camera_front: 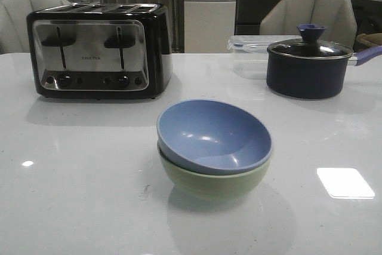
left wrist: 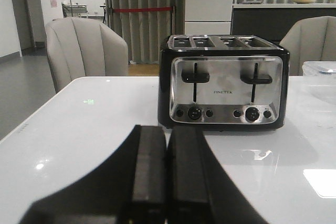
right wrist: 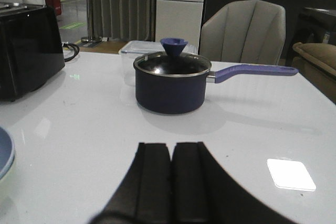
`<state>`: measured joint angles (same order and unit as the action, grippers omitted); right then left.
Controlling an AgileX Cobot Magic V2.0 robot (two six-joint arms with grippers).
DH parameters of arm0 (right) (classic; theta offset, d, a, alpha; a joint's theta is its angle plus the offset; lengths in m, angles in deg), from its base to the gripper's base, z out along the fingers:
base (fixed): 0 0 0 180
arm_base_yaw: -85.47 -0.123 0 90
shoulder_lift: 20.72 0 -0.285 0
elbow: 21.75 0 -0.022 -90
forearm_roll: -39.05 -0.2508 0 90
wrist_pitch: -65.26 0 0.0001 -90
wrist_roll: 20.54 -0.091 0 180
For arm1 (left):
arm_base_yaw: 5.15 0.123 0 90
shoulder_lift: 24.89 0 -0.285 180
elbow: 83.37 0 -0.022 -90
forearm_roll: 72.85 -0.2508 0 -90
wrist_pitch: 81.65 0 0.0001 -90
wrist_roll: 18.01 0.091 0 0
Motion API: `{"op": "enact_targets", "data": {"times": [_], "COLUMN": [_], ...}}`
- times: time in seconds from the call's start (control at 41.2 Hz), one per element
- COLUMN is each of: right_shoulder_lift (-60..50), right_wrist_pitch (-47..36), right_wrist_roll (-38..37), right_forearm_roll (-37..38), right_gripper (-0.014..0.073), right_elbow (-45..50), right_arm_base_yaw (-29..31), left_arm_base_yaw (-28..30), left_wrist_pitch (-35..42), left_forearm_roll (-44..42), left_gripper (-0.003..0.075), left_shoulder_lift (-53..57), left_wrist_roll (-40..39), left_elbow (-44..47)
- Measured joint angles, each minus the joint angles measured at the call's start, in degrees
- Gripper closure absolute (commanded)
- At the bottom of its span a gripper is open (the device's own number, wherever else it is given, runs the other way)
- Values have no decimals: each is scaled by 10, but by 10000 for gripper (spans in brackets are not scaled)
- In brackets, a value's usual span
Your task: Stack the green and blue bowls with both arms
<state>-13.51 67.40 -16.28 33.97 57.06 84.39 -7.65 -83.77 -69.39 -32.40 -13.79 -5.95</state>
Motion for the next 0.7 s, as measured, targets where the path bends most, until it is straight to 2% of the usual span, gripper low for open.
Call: {"op": "enact_targets", "data": {"times": [0.218,0.704], "right_shoulder_lift": [0,0], "right_wrist_pitch": [-21,-21], "right_wrist_roll": [-62,-68], "right_forearm_roll": [46,64], "right_gripper": [536,536], "right_elbow": [0,0], "right_arm_base_yaw": [0,0], "left_arm_base_yaw": [0,0], "left_wrist_pitch": [0,0], "left_forearm_roll": [0,0], "left_gripper": [627,627], "left_shoulder_lift": [0,0], "left_wrist_roll": [0,0], "left_elbow": [0,0]}}
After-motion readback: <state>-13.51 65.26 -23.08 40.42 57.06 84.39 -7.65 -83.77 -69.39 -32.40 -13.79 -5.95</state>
